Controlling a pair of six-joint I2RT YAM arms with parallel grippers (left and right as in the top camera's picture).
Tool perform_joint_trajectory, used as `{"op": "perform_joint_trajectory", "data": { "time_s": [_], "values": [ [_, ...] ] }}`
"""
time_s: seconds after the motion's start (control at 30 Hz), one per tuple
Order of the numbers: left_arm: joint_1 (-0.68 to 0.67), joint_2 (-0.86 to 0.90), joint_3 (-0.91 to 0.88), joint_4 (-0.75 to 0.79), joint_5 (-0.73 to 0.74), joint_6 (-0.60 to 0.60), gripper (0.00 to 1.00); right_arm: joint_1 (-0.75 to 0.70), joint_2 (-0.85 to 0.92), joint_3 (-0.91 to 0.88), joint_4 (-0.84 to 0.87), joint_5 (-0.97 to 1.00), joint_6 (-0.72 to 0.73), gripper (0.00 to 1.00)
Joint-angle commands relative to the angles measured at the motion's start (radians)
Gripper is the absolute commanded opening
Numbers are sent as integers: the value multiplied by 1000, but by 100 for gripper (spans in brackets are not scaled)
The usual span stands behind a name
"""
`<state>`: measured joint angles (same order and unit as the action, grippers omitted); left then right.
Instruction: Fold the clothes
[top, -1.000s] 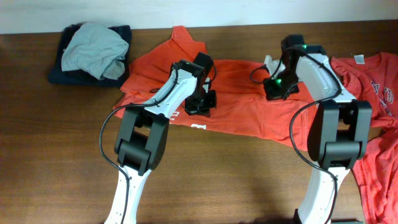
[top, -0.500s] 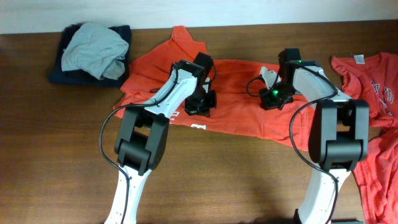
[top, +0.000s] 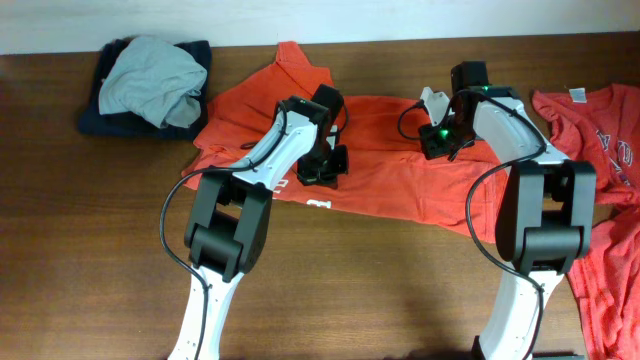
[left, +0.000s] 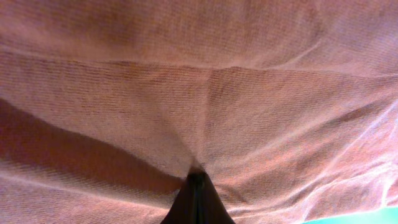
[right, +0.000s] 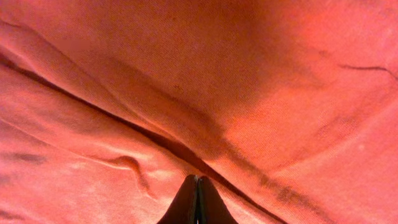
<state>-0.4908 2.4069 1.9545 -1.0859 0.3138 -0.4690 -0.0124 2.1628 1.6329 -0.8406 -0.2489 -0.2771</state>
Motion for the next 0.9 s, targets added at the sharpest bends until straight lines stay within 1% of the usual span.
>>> {"op": "perform_joint_trajectory", "data": {
  "time_s": [0.0, 0.07, 0.13, 0.2, 0.27, 0.4, 0.6, 0.87],
  "values": [
    [-4, 90, -43, -30, -95, -9, 1, 4, 1, 42, -62, -52, 30, 4],
    [-4, 90, -43, -29, -95, -9, 1, 5, 1, 64, -145, -115, -20, 4],
    [-4, 90, -43, -29, -95, -9, 1, 6, 1, 63, -191, -125, -80, 4],
    [-4, 90, -43, -29, -94, -9, 1, 6, 4, 55, -228, -124, -143, 4],
    [-4, 90, -43, -30, -95, -9, 1, 6, 4, 38, -228, -117, -164, 4],
    [-4, 90, -43, -57, -109, -8, 1, 6, 5, -9, -172, -113, -164, 4],
    [-4, 90, -43, -76, -124, -8, 1, 6, 5, -31, -141, -110, -163, 4],
    [-4, 90, -43, -74, -124, -9, 1, 8, 5, -40, -157, -111, -160, 4]
  ]
}}
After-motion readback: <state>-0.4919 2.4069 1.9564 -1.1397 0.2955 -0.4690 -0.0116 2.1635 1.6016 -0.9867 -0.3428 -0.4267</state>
